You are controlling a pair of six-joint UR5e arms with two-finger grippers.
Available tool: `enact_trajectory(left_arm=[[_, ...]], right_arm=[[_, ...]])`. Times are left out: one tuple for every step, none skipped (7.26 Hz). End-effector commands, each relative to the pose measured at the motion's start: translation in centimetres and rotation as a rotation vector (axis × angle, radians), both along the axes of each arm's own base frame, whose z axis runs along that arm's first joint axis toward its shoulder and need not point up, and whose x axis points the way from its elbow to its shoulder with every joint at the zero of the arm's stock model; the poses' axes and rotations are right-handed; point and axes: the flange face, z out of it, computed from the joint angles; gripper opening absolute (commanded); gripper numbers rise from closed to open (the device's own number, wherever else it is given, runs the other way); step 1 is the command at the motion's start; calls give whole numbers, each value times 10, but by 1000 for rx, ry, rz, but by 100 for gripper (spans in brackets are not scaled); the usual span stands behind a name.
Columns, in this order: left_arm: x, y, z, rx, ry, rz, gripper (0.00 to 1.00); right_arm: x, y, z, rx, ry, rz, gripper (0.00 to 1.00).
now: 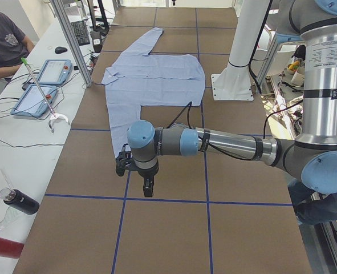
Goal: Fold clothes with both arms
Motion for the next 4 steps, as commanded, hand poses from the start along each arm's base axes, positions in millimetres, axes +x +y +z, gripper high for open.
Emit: enact_trajectory(left_arm=[[-1, 0, -1, 2, 0, -1, 100], [0, 1, -2, 4, 0, 0, 100], [0, -2, -8, 17, -1, 0, 100], [0, -9, -21, 46, -3, 0, 100]], right_arm=[[1, -2, -4, 5, 11, 6, 100], [1, -2, -1, -5, 7, 10, 100], [0, -3, -3, -1, 2, 10, 100], [0, -6, -5, 9, 2, 6, 100]])
